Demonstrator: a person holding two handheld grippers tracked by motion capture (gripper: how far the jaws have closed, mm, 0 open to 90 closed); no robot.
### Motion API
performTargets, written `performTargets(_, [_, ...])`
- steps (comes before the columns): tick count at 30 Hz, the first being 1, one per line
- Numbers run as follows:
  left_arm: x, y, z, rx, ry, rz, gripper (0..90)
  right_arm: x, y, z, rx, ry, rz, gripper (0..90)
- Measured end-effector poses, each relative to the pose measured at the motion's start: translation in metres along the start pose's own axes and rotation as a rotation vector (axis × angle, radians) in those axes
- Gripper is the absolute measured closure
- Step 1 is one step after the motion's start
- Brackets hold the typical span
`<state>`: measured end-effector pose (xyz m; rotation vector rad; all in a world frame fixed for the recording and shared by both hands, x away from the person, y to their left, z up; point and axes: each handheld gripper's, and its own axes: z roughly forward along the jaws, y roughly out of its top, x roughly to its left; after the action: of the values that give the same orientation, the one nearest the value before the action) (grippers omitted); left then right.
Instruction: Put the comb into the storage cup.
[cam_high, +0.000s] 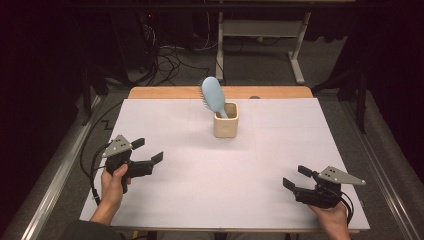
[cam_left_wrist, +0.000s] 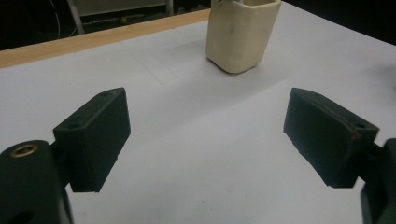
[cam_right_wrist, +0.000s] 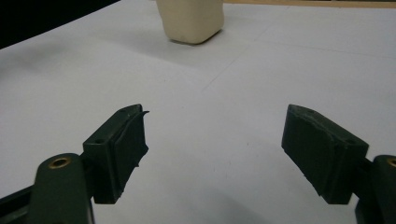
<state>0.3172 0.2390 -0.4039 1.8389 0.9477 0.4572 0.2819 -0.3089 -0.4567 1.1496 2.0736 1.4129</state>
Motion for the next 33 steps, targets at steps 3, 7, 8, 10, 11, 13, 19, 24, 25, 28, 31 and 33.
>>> performTargets(3, [0.0, -0.002, -0.001, 0.001, 0.001, -0.006, 15.6, 0.0, 0.0, 0.0, 0.0, 0.0, 0.001, 22.3])
performTargets(7, [0.0, -0.005, -0.004, -0.011, -0.002, -0.022, 15.6, 0.0, 0.0, 0.0, 0.001, 0.0, 0.0, 22.3])
performTargets(8, [0.0, -0.006, -0.005, -0.013, -0.001, -0.024, 15.6, 0.0, 0.0, 0.0, 0.001, 0.0, 0.0, 22.3])
performTargets(10, [0.0, -0.008, -0.007, -0.014, 0.001, -0.025, 15.6, 0.0, 0.0, 0.0, 0.001, 0.0, -0.001, 22.4])
performTargets(11, [0.0, -0.008, -0.007, -0.015, 0.001, -0.028, 15.6, 0.0, 0.0, 0.0, 0.001, 0.0, 0.0, 22.3])
performTargets(13, [0.0, -0.01, -0.008, -0.011, 0.002, -0.028, 15.6, 0.0, 0.0, 0.0, 0.001, 0.0, 0.0, 22.3])
performTargets(19, [0.001, -0.014, -0.011, -0.009, 0.008, -0.032, 15.6, 0.0, 0.0, 0.0, 0.001, 0.0, 0.001, 22.3])
performTargets(24, [0.001, -0.018, -0.012, -0.008, 0.008, -0.039, 15.6, 0.0, 0.0, 0.0, 0.002, 0.0, 0.0, 22.3])
performTargets(25, [0.001, -0.018, -0.013, -0.008, 0.01, -0.04, 15.6, 0.0, 0.0, 0.0, 0.001, 0.0, 0.001, 22.3])
performTargets(28, [0.002, -0.021, -0.014, -0.007, 0.019, -0.044, 15.6, 0.0, 0.0, 0.0, 0.002, 0.0, 0.001, 22.3])
performTargets(31, [0.003, -0.024, -0.015, -0.003, 0.021, -0.05, 15.7, 0.0, 0.0, 0.0, 0.001, 0.001, 0.0, 22.3])
performTargets(33, [0.003, -0.026, -0.016, -0.002, 0.023, -0.055, 15.6, 0.0, 0.0, 0.0, 0.001, 0.001, 0.001, 22.3])
